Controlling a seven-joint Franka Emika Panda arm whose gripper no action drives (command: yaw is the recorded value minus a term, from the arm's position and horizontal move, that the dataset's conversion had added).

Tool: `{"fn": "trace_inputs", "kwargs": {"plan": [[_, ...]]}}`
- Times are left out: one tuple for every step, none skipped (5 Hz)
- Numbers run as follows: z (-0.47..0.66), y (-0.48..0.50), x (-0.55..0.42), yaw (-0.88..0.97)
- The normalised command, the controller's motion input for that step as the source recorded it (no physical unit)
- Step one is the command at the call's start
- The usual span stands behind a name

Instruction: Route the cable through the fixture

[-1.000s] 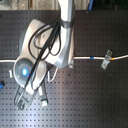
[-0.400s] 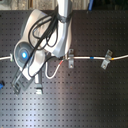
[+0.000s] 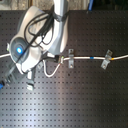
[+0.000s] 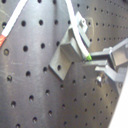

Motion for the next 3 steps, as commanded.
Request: {"fn": "trace_inputs", "kwargs": {"plan": [[0.03, -0.122, -0.181, 0.02], [0.26, -0.003, -0.215, 0.0], [0.65, -0.154, -0.254, -0.05]]}}
